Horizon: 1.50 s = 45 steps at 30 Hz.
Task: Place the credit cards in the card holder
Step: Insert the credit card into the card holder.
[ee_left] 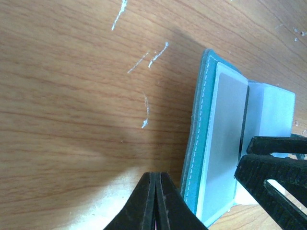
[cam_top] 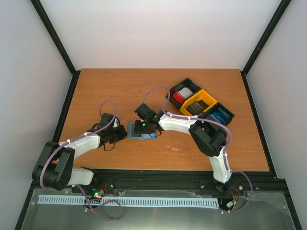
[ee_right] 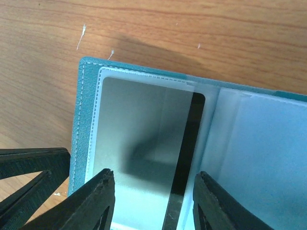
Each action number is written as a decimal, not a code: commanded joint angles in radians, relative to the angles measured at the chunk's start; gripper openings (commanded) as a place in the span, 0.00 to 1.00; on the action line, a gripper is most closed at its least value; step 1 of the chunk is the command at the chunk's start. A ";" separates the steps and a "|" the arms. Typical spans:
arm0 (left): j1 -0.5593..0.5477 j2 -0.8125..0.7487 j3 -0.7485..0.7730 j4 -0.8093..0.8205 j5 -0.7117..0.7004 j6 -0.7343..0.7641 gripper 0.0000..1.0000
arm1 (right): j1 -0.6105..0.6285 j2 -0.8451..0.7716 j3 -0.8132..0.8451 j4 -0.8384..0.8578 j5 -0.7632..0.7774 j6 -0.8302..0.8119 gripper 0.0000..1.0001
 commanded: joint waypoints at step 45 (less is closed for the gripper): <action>-0.003 -0.428 0.208 -0.197 -0.095 0.133 0.73 | -0.534 -0.733 -0.072 -0.381 0.164 -0.660 0.70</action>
